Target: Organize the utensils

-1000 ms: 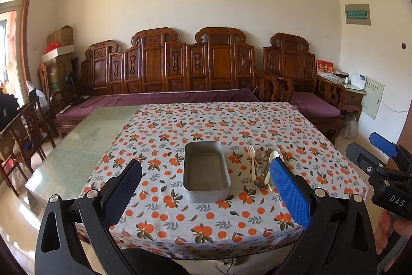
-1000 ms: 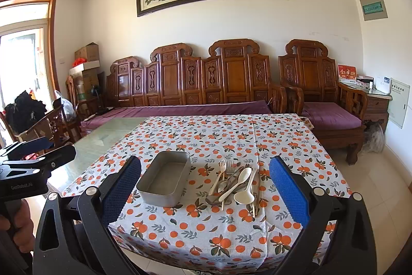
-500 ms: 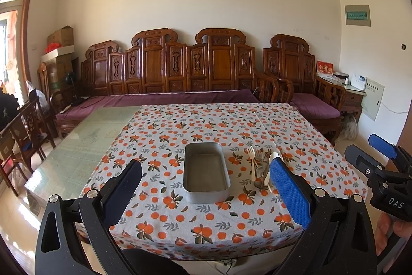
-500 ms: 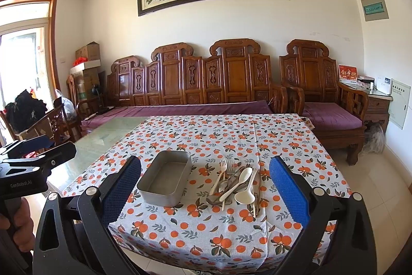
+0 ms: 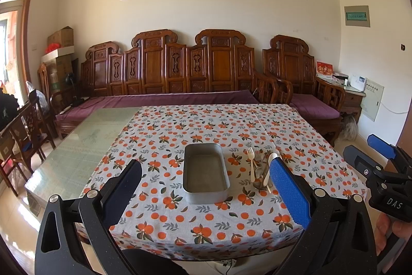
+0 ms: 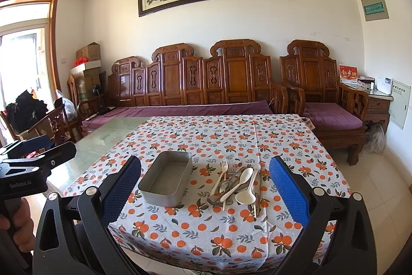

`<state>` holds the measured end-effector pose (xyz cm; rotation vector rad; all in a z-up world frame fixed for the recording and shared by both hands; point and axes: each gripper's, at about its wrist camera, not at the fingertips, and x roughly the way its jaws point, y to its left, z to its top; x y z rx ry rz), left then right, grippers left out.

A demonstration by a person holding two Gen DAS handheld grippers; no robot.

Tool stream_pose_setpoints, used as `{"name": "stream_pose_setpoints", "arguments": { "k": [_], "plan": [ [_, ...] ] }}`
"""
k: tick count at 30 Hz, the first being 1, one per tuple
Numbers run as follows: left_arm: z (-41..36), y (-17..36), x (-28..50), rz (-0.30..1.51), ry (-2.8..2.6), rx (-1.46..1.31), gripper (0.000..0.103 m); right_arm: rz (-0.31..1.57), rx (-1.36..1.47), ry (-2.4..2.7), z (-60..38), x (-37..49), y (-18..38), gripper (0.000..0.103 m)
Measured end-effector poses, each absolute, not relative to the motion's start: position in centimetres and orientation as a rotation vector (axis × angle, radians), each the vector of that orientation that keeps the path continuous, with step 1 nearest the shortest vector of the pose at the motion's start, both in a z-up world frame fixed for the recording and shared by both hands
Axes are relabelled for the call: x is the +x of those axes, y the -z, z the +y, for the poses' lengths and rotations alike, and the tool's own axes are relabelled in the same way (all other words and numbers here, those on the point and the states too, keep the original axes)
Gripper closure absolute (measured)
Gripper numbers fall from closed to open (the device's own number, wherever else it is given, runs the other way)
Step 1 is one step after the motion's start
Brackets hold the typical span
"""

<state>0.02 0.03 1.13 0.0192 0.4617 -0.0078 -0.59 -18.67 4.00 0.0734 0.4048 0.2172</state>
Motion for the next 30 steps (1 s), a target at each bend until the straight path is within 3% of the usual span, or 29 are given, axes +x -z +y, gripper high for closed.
{"name": "stream_pose_setpoints", "arguments": {
  "k": [30],
  "plan": [
    [-0.34,-1.31,0.01,0.460,0.009,0.019,0.007,0.404,0.075,-0.218,-18.55,-0.59,-3.96,0.003]
  ]
}}
